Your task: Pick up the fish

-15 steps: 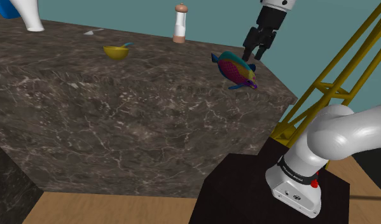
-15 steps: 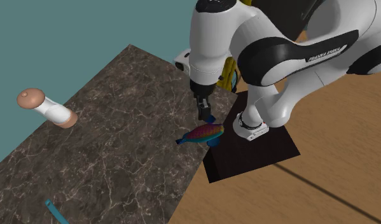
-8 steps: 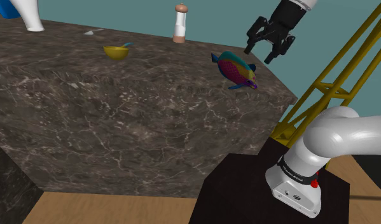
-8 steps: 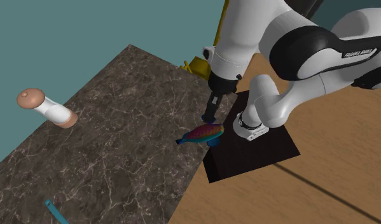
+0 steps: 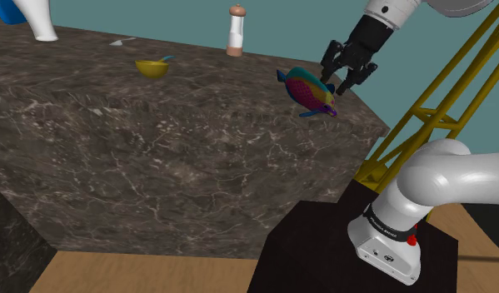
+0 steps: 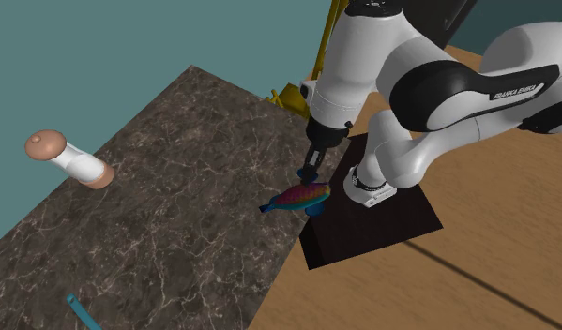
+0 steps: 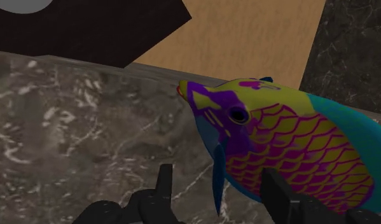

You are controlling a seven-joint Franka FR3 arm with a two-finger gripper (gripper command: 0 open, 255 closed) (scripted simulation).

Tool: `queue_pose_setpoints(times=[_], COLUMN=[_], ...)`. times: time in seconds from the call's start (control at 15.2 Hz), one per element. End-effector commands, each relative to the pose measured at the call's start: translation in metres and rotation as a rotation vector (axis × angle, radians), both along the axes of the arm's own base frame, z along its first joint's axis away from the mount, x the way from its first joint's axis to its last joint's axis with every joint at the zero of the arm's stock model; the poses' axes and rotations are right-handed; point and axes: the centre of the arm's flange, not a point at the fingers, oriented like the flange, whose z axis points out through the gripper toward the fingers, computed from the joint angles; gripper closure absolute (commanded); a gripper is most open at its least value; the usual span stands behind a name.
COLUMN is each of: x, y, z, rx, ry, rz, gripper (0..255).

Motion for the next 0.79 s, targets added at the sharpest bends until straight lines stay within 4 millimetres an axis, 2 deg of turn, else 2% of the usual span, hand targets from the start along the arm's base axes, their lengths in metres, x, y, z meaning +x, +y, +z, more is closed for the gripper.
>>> queue_pose_setpoints(times=[0.0, 0.53, 0.73], x=[0.000, 0.000, 0.000], y=[0.000, 0.000, 0.000], z=[-0.001, 0.000, 0.015], rx=[0.000, 0.000, 0.000], ry=[0.000, 0.000, 0.000], rz=[0.000, 0.000, 0.000], gripper=[255, 255, 255])
